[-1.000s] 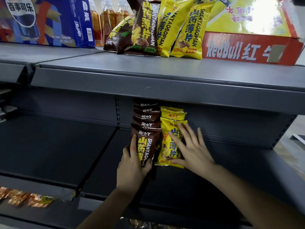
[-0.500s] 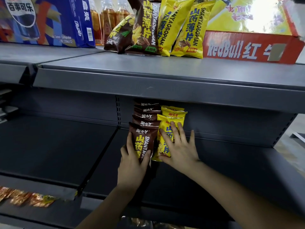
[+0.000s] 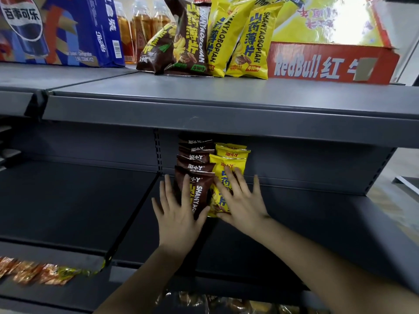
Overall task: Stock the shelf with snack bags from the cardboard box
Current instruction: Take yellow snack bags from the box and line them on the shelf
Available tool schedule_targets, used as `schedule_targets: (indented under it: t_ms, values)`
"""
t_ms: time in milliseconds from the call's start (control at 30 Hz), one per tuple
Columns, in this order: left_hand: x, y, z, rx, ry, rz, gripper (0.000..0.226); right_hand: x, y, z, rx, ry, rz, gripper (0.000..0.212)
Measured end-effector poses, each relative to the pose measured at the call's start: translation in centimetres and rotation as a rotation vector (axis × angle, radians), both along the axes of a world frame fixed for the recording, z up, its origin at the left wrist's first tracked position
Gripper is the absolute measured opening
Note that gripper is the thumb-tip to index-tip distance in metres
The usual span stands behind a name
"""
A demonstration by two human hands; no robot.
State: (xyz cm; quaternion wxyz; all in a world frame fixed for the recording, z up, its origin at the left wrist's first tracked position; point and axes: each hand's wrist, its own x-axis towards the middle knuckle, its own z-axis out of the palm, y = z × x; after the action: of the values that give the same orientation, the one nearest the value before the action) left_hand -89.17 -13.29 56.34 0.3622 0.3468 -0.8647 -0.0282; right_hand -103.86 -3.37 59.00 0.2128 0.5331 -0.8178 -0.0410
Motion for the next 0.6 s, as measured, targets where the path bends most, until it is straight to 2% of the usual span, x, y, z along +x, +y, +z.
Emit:
schedule_targets:
  t_ms: [133,300,600]
  values:
    - [-0.1,0.0,0.3,-0.142,-0.046,-0.054,0.077,0.3,0.9,-0.1,-0.094,0.019,0.025,0.083]
    - [-0.5,-0.2,0.4,-0.053,-0.131,-0.056,0.076,-1.0,0.5,0.7,-0.111,-0.03,0.046,0.089]
    - [-1.2,-0.6,0.3,0.073,-0.057,-0.128,0.079,-3.2,-2.2,1.8,-0.051,-0.239,-0.064,0.088]
